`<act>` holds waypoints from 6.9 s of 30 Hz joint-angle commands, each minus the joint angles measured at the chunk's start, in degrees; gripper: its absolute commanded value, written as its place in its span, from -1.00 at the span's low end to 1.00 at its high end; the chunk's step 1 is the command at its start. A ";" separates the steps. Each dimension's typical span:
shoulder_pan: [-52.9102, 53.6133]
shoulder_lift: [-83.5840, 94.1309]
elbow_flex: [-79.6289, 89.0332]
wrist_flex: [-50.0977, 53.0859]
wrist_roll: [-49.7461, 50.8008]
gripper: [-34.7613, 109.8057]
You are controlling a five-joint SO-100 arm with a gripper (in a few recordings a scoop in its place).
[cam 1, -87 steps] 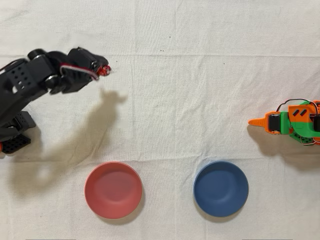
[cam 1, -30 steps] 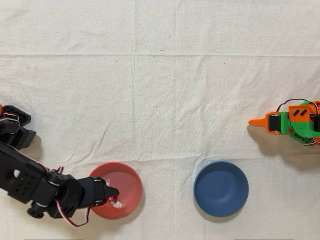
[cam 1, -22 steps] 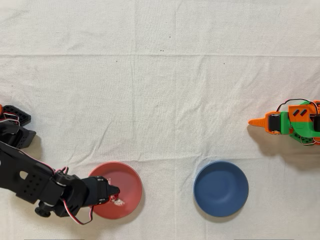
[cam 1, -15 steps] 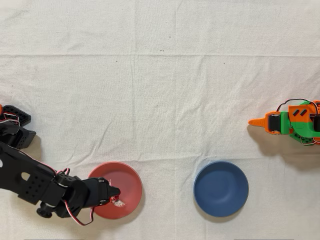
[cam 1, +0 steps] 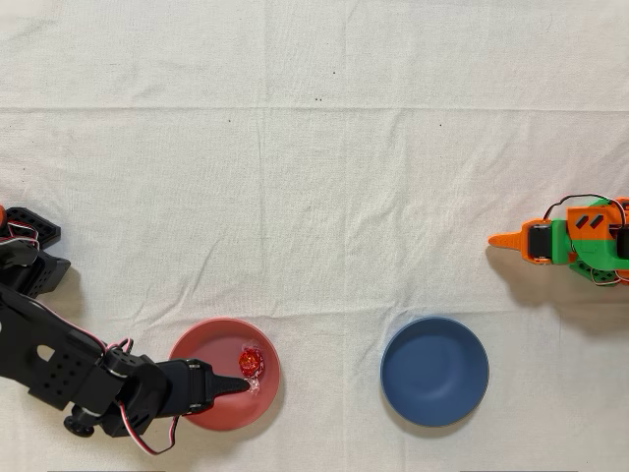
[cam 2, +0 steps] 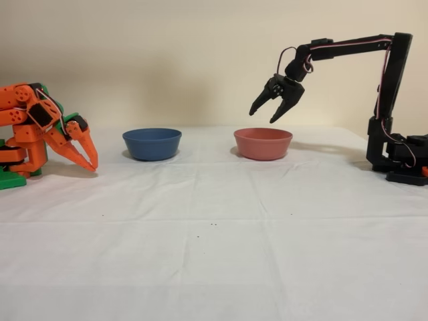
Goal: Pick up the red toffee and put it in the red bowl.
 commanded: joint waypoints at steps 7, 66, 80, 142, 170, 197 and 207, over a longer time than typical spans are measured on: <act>1.05 2.90 -2.11 1.85 -0.70 -0.08; -27.51 78.93 58.80 -28.74 29.44 -0.51; -27.69 90.35 72.25 -27.07 36.04 -0.51; -33.13 90.35 79.54 -6.33 43.33 -0.51; -33.13 90.35 79.54 -6.33 43.33 -0.51; -33.13 90.35 79.54 -6.33 43.33 -0.51; -33.13 90.35 79.54 -6.33 43.33 -0.51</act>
